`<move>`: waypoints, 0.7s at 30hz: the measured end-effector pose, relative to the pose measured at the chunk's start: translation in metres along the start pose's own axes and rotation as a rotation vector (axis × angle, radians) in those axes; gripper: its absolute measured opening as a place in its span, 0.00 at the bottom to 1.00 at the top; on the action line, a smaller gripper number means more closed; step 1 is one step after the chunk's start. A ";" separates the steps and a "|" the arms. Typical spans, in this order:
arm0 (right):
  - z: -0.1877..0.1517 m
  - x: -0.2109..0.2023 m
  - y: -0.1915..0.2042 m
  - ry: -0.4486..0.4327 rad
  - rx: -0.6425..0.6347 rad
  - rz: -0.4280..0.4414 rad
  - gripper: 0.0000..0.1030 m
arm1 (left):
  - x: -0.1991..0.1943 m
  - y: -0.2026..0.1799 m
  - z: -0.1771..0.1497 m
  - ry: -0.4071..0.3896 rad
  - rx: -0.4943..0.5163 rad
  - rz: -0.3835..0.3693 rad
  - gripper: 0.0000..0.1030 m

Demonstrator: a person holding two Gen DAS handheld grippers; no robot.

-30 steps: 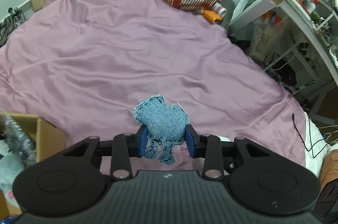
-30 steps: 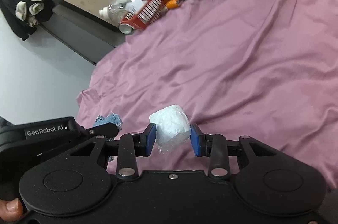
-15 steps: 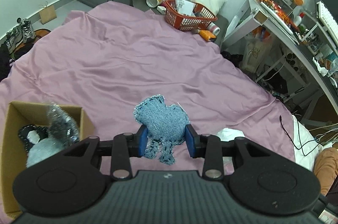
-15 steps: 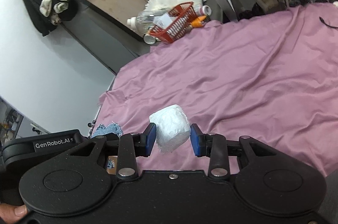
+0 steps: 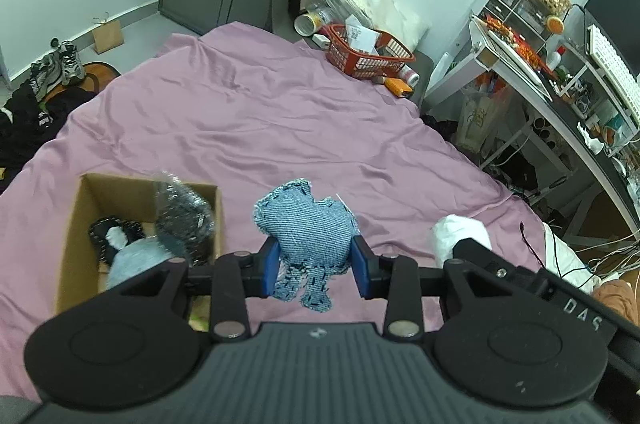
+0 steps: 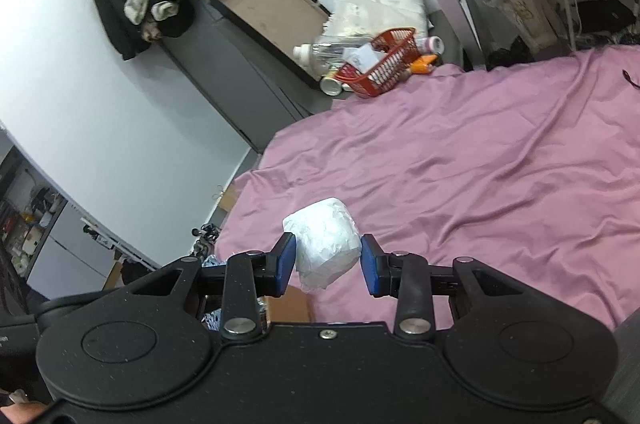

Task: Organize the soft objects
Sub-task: 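Carry the knit cloth with the left tool over the box while the right tool carries the white item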

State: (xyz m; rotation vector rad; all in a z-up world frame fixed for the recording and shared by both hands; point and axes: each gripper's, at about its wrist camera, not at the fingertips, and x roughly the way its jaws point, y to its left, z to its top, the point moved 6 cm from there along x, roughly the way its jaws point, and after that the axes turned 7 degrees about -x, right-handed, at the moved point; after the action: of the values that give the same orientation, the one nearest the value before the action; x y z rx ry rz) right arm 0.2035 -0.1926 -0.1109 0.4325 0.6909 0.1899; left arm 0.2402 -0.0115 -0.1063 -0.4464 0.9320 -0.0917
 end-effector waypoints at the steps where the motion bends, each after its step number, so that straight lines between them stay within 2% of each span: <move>1: -0.001 -0.002 0.004 -0.002 -0.007 0.004 0.34 | -0.004 0.003 -0.001 -0.005 -0.003 0.000 0.35; 11: -0.018 -0.012 0.040 0.003 -0.075 0.009 0.34 | -0.036 0.036 -0.006 -0.026 -0.027 0.006 0.35; 21: -0.038 -0.008 0.064 0.028 -0.115 0.004 0.34 | -0.046 0.077 -0.013 -0.023 -0.068 0.029 0.35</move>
State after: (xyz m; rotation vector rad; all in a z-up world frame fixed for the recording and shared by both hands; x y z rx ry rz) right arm 0.1708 -0.1259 -0.1040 0.3215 0.7026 0.2383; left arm 0.1941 0.0659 -0.1098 -0.4956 0.9205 -0.0285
